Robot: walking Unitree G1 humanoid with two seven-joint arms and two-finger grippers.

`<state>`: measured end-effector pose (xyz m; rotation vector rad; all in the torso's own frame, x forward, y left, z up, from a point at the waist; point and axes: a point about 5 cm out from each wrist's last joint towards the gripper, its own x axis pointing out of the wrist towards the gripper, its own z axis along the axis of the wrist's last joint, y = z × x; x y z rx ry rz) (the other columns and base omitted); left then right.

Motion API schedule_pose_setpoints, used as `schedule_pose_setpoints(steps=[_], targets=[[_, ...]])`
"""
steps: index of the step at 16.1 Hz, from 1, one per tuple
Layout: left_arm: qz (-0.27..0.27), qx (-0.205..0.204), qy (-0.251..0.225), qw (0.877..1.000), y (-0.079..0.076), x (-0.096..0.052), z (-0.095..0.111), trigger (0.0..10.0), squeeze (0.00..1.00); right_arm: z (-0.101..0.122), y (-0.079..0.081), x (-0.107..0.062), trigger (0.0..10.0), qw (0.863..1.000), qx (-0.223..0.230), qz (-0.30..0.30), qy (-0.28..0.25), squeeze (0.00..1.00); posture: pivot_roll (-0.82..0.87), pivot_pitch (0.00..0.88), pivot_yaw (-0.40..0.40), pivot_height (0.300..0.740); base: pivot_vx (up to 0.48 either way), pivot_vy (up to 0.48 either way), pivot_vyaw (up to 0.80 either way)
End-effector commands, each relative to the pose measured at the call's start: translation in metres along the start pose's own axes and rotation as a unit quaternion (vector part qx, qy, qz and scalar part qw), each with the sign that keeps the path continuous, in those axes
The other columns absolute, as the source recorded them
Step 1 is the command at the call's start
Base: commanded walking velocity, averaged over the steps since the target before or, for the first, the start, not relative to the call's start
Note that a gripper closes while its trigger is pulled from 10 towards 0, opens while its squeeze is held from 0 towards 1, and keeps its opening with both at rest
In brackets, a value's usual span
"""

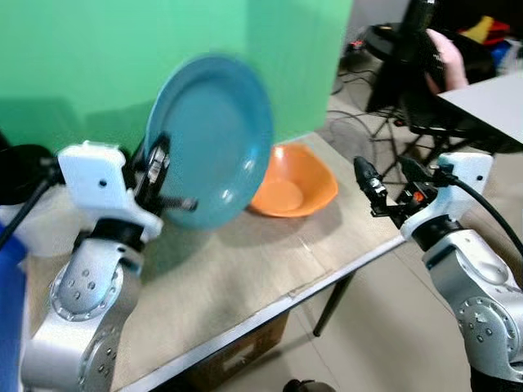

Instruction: Setting the table

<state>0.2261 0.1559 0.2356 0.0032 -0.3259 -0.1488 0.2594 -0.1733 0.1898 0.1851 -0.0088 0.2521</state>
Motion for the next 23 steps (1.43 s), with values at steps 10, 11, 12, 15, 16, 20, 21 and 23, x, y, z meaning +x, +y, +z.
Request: schedule_pose_setpoints(steps=[10,11,12,15,16,20,21,23], targets=[[0.026,0.004,-0.028,0.999,0.003,0.010,0.003,10.0,0.00,0.005,0.007,-0.003,10.0,0.999,-0.033,-0.011,-0.034,0.00,-0.08,0.000,0.029,0.740,0.000,-0.178,-0.36],[0.026,0.004,-0.027,0.999,0.003,0.011,0.002,10.0,0.00,0.004,0.007,-0.003,10.0,0.999,-0.035,-0.011,-0.035,0.00,-0.08,0.000,0.029,0.740,0.000,-0.480,0.00],[0.026,0.005,-0.027,0.999,0.003,0.011,0.002,10.0,0.00,0.004,0.008,-0.003,10.0,0.999,-0.037,-0.010,-0.035,0.00,-0.09,0.000,0.030,0.740,0.000,-0.480,0.00],[0.024,0.008,-0.029,0.999,0.003,0.013,0.001,10.0,0.00,0.004,0.008,-0.002,10.0,0.999,-0.035,-0.012,-0.039,0.00,-0.09,0.000,0.034,0.740,0.000,-0.480,0.00],[0.022,0.009,-0.030,0.999,0.002,0.014,0.001,10.0,0.00,0.004,0.008,-0.002,10.0,0.999,-0.033,-0.014,-0.040,0.00,-0.09,0.000,0.034,0.740,0.000,-0.480,0.00],[0.013,0.013,-0.029,0.999,0.001,0.016,-0.001,10.0,0.00,0.000,0.006,-0.004,10.0,0.998,-0.031,-0.027,-0.036,0.00,-0.09,0.000,0.045,0.740,0.000,-0.480,-0.20],[0.007,0.012,-0.028,1.000,0.000,0.017,-0.002,10.0,0.00,-0.002,0.005,-0.005,10.0,0.998,-0.029,-0.034,-0.036,0.00,-0.10,0.000,0.049,0.740,0.000,-0.480,-0.79],[0.000,0.015,-0.027,1.000,-0.001,0.020,-0.004,10.0,0.00,-0.004,0.004,-0.007,10.0,0.998,-0.028,-0.040,-0.035,0.00,-0.11,0.000,0.058,0.740,0.000,-0.450,-0.79]])
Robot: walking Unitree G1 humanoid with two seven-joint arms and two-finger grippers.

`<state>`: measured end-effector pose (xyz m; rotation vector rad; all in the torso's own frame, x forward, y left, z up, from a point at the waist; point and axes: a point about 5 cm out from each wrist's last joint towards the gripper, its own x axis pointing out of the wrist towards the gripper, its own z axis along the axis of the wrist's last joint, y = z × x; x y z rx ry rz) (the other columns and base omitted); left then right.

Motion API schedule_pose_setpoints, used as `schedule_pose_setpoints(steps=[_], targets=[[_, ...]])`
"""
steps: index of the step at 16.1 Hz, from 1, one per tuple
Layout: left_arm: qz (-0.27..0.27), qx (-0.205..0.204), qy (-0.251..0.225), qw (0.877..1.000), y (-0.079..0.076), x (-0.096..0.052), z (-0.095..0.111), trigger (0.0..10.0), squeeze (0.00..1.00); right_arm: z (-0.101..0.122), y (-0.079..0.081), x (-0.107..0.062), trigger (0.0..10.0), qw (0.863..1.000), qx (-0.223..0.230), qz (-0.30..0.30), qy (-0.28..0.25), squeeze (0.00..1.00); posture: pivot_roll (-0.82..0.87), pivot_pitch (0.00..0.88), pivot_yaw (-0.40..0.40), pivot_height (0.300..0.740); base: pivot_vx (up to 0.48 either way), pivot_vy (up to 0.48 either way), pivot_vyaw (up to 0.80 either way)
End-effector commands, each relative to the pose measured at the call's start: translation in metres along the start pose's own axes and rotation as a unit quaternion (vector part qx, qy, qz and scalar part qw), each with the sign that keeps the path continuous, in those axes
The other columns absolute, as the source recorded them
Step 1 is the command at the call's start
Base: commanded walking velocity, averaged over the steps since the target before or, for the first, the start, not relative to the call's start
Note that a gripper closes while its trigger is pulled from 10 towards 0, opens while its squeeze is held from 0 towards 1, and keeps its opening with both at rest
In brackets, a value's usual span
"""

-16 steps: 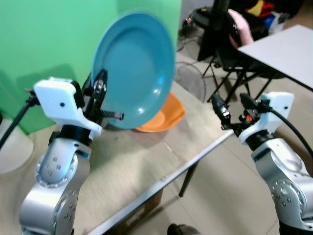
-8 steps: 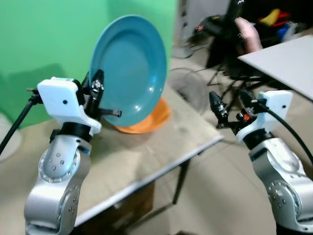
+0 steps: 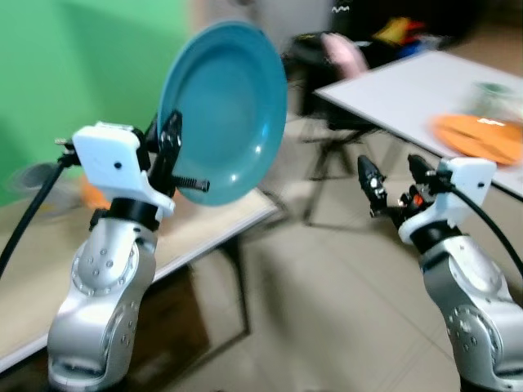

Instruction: Setting the table

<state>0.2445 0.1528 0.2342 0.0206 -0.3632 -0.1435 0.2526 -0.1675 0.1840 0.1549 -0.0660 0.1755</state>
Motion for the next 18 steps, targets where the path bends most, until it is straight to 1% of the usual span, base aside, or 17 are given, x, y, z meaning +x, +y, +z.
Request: schedule_pose_setpoints(steps=[1,2,3,4,5,6,7,8,9,11,12,14,18], targets=[[-0.007,0.001,-0.006,1.000,-0.002,0.004,0.001,10.0,0.00,0.002,-0.003,-0.002,10.0,1.000,-0.009,-0.009,-0.004,0.00,-0.11,0.000,0.061,0.740,0.000,0.000,-0.79],[-0.010,0.006,0.015,1.000,-0.003,0.003,-0.006,10.0,0.00,-0.001,-0.006,-0.004,10.0,1.000,-0.016,-0.019,0.001,0.00,-0.12,0.000,0.066,0.740,0.000,0.000,-0.79],[-0.010,0.021,0.033,0.999,-0.003,0.001,-0.013,10.0,0.00,-0.004,-0.009,-0.006,10.0,0.999,-0.026,-0.028,0.008,0.00,-0.12,0.000,0.066,0.740,0.000,0.000,-0.79],[-0.003,0.044,0.057,0.997,-0.001,-0.006,-0.023,10.0,0.00,-0.007,-0.012,-0.008,10.0,0.999,-0.038,-0.035,0.015,0.00,-0.13,0.000,0.063,0.740,0.000,0.000,-0.79],[0.008,0.046,0.075,0.996,0.001,-0.014,-0.033,10.0,0.00,-0.010,-0.014,-0.009,10.0,0.998,-0.046,-0.040,0.019,0.00,-0.13,0.000,0.057,0.740,0.000,0.000,-0.79],[0.012,0.052,0.083,0.995,0.001,-0.018,-0.037,10.0,0.00,-0.012,-0.016,-0.010,10.0,0.998,-0.046,-0.046,0.021,0.00,-0.13,0.000,0.053,0.740,0.000,0.000,-0.79],[0.003,0.080,0.096,0.992,-0.001,-0.030,-0.048,10.0,0.00,-0.021,-0.019,-0.013,10.0,0.997,-0.048,-0.058,0.030,0.00,-0.13,0.000,0.047,0.740,0.000,0.000,-0.79],[-0.003,0.089,0.106,0.990,-0.003,-0.037,-0.054,10.0,0.00,-0.027,-0.020,-0.015,10.0,0.996,-0.049,-0.063,0.036,0.00,-0.12,0.000,0.043,0.740,0.000,0.000,-0.79],[-0.004,0.089,0.121,0.989,-0.004,-0.045,-0.062,10.0,0.00,-0.035,-0.020,-0.017,10.0,0.995,-0.055,-0.067,0.044,0.00,-0.12,0.000,0.040,0.740,0.000,0.000,-0.79],[0.000,0.085,0.135,0.987,-0.003,-0.054,-0.070,10.0,0.00,-0.042,-0.019,-0.018,10.0,0.995,-0.055,-0.069,0.049,0.00,-0.12,0.000,0.033,0.740,0.000,0.000,-0.79],[0.007,0.082,0.138,0.987,-0.002,-0.057,-0.072,10.0,0.00,-0.042,-0.019,-0.017,10.0,0.994,-0.052,-0.076,0.050,0.00,-0.11,0.000,0.031,0.740,0.000,0.000,-0.79],[0.017,0.074,0.131,0.988,-0.001,-0.058,-0.073,10.0,0.00,-0.043,-0.021,-0.017,10.0,0.994,-0.048,-0.084,0.048,0.00,-0.11,0.000,0.031,0.740,0.000,0.000,-0.79],[0.015,0.063,0.130,0.989,-0.005,-0.058,-0.077,10.0,0.00,-0.039,-0.023,-0.015,10.0,0.994,-0.053,-0.088,0.037,0.00,-0.13,0.000,0.035,0.740,0.000,0.000,-0.79]])
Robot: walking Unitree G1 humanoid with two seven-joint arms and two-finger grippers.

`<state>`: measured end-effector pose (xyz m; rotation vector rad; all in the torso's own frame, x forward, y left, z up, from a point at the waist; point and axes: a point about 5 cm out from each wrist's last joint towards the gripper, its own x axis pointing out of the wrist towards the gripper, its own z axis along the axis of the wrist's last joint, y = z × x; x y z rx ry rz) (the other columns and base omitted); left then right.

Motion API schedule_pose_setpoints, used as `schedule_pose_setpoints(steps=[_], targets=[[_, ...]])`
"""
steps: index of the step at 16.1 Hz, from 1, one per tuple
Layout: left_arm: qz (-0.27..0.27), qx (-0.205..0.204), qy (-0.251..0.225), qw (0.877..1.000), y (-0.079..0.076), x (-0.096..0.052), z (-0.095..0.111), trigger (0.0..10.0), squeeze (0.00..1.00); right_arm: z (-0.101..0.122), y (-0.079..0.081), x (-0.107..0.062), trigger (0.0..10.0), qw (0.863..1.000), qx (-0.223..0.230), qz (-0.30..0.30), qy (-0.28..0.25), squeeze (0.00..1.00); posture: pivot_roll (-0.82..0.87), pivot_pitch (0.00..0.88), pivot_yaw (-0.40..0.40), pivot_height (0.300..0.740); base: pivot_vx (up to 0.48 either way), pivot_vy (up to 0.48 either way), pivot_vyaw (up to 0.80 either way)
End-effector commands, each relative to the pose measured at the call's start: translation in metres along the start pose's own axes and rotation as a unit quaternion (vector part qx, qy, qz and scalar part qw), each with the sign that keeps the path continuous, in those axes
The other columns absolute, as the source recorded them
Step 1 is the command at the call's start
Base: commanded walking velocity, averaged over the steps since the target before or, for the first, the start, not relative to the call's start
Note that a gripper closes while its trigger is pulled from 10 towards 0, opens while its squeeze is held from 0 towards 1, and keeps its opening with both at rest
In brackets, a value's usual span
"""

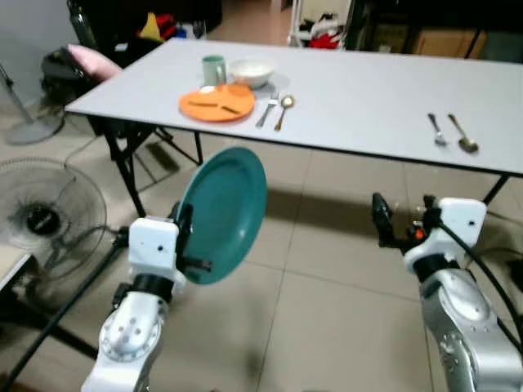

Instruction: Setting the table

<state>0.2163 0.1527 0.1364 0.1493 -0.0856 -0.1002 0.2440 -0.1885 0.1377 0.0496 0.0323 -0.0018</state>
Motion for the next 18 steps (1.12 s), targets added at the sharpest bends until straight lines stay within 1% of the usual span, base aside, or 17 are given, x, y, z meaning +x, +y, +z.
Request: schedule_pose_setpoints(steps=[1,8,9,10,11,14,18], targets=[[0.007,0.003,-0.014,1.000,0.004,0.002,0.004,10.0,0.00,0.004,0.002,0.000,10.0,1.000,-0.002,0.002,-0.012,0.00,-0.13,0.000,0.035,0.740,0.000,0.000,-0.79],[0.001,-0.012,-0.029,1.000,0.000,0.007,0.006,10.0,0.00,0.009,0.000,0.002,10.0,1.000,-0.004,-0.003,-0.024,0.00,-0.14,0.000,0.039,0.740,0.000,0.000,-0.79],[0.001,-0.014,-0.029,0.999,0.000,0.008,0.006,10.0,0.00,0.009,0.000,0.003,10.0,1.000,-0.005,-0.003,-0.025,0.00,-0.14,0.000,0.038,0.740,0.244,0.000,-0.79],[0.012,-0.025,-0.033,0.999,0.001,0.010,0.007,10.0,0.00,0.014,0.000,0.007,10.0,0.999,-0.003,0.002,-0.033,0.00,-0.14,0.000,0.036,0.740,0.345,0.000,0.00],[0.012,-0.025,-0.033,0.999,0.001,0.010,0.007,10.0,0.00,0.014,0.000,0.007,10.0,0.999,-0.003,0.002,-0.033,0.00,-0.14,0.000,0.036,0.740,0.345,0.000,0.00],[0.026,-0.023,-0.031,0.999,0.004,0.010,0.007,10.0,0.00,0.014,0.008,0.007,10.0,0.999,-0.016,0.034,-0.033,0.00,-0.14,0.000,0.033,0.740,0.350,0.000,0.00],[0.057,-0.020,-0.032,0.998,0.011,0.011,0.006,10.0,0.00,0.010,0.016,0.009,10.0,0.997,-0.051,0.046,-0.024,0.00,-0.13,0.000,0.033,0.740,0.353,0.000,0.00]])
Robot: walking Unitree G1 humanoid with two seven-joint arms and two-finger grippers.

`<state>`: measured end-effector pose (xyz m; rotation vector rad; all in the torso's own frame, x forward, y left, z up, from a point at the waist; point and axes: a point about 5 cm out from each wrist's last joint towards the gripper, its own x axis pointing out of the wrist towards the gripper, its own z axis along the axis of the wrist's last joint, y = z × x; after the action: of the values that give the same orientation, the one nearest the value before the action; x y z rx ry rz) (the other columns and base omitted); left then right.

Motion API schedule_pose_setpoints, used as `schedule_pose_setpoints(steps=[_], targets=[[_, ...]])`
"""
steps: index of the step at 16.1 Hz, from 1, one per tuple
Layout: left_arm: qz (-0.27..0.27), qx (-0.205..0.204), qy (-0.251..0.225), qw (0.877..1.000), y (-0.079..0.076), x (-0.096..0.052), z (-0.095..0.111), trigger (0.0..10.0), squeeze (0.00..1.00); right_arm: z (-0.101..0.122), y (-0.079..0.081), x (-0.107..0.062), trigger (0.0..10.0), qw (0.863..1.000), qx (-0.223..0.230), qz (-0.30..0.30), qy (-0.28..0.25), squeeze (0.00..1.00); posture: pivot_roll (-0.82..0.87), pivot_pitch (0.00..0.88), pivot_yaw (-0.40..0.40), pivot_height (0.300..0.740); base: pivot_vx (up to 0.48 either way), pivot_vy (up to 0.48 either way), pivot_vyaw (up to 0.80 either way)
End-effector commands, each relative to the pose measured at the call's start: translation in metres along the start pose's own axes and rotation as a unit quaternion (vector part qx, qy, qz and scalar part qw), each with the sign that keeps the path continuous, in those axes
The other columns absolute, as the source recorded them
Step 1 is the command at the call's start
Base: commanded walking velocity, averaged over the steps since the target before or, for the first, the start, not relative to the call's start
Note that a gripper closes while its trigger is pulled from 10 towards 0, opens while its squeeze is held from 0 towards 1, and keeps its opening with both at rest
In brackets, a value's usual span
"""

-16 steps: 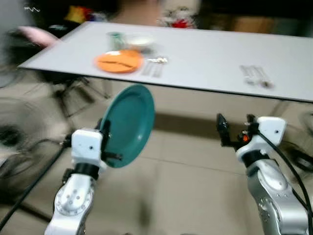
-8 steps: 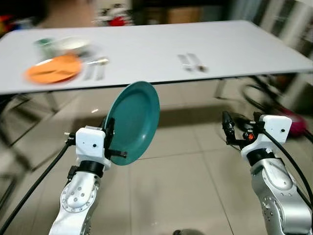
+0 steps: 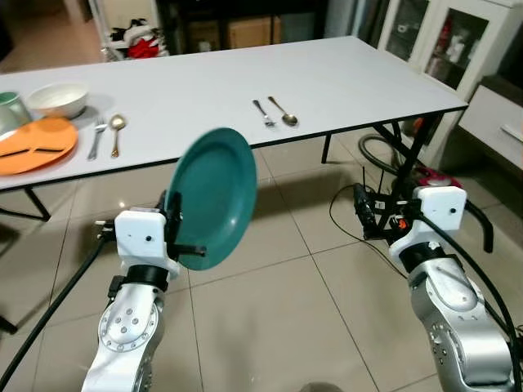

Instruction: Setting the table

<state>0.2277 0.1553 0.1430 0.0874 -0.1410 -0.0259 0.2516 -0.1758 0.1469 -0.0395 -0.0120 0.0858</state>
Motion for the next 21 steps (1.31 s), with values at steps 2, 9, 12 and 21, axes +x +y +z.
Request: schedule_pose_setpoints(steps=[2,9,12,21], targets=[[0.039,0.010,-0.009,0.999,0.012,0.001,0.003,10.0,0.00,0.003,0.005,0.003,10.0,1.000,-0.003,0.016,-0.008,0.00,-0.13,0.000,0.030,0.740,0.351,0.000,0.00],[0.030,0.007,-0.010,0.999,0.010,0.000,0.005,10.0,0.00,0.002,0.003,0.005,10.0,1.000,0.006,0.018,-0.006,0.00,-0.12,0.000,0.030,0.740,0.348,0.000,0.00],[0.019,0.004,-0.023,1.000,0.008,0.006,0.011,10.0,0.00,0.003,0.003,0.003,10.0,1.000,0.013,0.017,-0.011,0.00,-0.12,0.000,0.035,0.740,0.347,0.000,0.00],[-0.040,-0.032,-0.058,0.997,-0.007,0.023,0.031,10.0,0.00,0.007,-0.001,0.004,10.0,0.999,0.045,0.011,-0.024,0.00,-0.13,0.000,0.056,0.740,0.349,0.000,-0.09]])
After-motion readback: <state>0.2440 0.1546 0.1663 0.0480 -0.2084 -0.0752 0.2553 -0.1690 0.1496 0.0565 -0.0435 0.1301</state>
